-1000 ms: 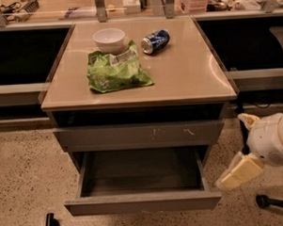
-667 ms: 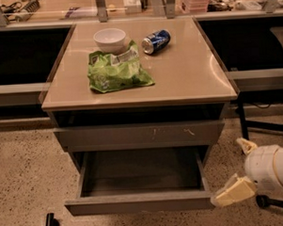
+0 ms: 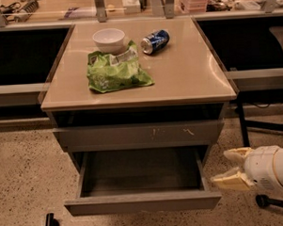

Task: Close middle drawer

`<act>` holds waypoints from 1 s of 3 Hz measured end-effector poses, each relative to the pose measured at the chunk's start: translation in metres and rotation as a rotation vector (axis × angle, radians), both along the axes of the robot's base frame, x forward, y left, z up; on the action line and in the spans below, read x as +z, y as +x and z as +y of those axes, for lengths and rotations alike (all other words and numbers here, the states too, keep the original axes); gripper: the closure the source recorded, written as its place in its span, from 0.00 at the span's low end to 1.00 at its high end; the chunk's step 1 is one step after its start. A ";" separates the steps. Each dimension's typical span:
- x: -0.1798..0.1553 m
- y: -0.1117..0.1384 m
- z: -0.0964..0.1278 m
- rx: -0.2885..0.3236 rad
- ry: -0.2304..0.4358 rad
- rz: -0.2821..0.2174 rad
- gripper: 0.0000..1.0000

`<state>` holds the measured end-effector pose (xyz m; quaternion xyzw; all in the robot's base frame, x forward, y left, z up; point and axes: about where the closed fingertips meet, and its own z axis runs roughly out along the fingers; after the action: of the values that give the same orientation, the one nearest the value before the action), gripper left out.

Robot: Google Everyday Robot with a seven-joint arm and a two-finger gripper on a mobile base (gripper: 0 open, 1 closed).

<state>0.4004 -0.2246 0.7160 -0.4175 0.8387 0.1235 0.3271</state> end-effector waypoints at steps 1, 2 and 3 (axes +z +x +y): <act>0.000 0.000 0.000 0.000 0.000 0.000 0.65; -0.001 0.001 0.002 0.003 -0.001 -0.007 0.89; -0.033 0.016 0.001 -0.021 0.053 -0.037 1.00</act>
Offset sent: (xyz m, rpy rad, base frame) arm 0.0023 0.0019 -0.0056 0.0028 -0.0133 0.0033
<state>0.4169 -0.2240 0.6826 -0.4019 0.8334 0.1346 0.3547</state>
